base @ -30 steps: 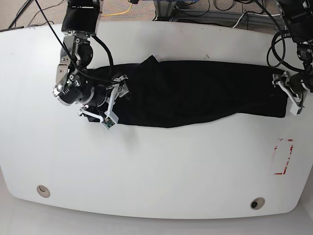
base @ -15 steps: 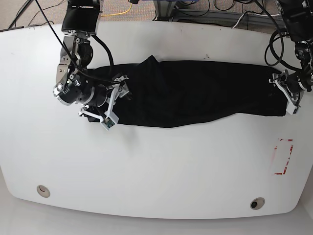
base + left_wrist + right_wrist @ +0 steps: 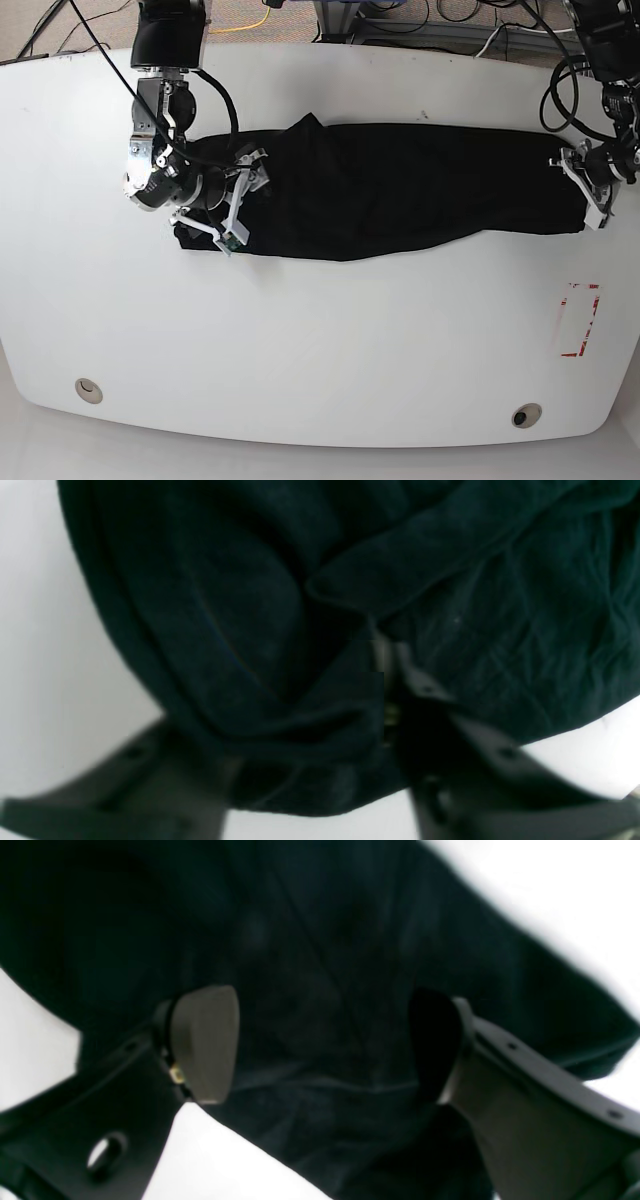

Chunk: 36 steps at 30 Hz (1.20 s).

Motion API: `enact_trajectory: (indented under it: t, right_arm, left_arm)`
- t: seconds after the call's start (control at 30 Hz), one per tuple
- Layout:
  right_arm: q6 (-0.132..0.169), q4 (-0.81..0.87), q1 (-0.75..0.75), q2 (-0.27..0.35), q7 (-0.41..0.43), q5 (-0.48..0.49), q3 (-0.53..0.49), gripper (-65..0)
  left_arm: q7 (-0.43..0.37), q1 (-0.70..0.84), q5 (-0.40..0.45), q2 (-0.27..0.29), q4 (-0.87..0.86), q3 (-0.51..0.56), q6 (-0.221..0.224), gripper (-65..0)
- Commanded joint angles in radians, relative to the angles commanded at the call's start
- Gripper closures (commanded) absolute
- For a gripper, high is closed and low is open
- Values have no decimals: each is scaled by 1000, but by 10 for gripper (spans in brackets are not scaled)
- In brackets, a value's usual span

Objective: Layout the t-shirt on the table in an organized manner, then fold the t-shirt properly
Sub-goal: 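Hold both strip ends and pull them apart to straighten the shirt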

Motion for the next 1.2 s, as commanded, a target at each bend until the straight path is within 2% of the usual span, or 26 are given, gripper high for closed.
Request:
enact_trajectory:
  t: [0.33, 0.4, 0.53, 0.63, 0.7, 0.87, 1.0, 1.07, 1.2]
  right_arm:
    - [0, -5, 0, -6, 28, 6, 0, -495]
    - [0, -5, 0, -3, 29, 5, 0, -468]
    - [0, -5, 2, -3, 31, 0, 2, -295]
    - [0, -6, 2, -3, 43, 0, 2, -113]
    - [0, -8, -2, -2, 52, 0, 2, -32]
    - [0, -71, -3, -2, 78, 0, 0, -33]
    - [0, -180, -2, 5, 155, -2, 0, -33]
    - [0, -244, -2, 31, 201, 8, -5, -33]
    - [0, -305, -3, 41, 247, 3, -5, -33]
  left_arm:
    - [-46, 3, 0, -5, -5, -2, 0, -108]
    - [-46, 15, 0, -6, -3, -2, 0, -108]
    - [-46, 20, 0, -6, 2, -2, 0, -108]
    - [-46, 20, 0, -6, 2, 0, 0, -108]
    - [-46, 20, 0, -6, 2, 0, 0, -108]
    - [-43, 20, 0, -6, 3, 0, 0, -108]
    - [-43, 18, 0, -8, 3, 0, 0, -108]
    - [-43, 17, 0, -8, 3, 0, 0, -108]
    - [-43, 15, 0, -8, 3, 0, 0, -108]
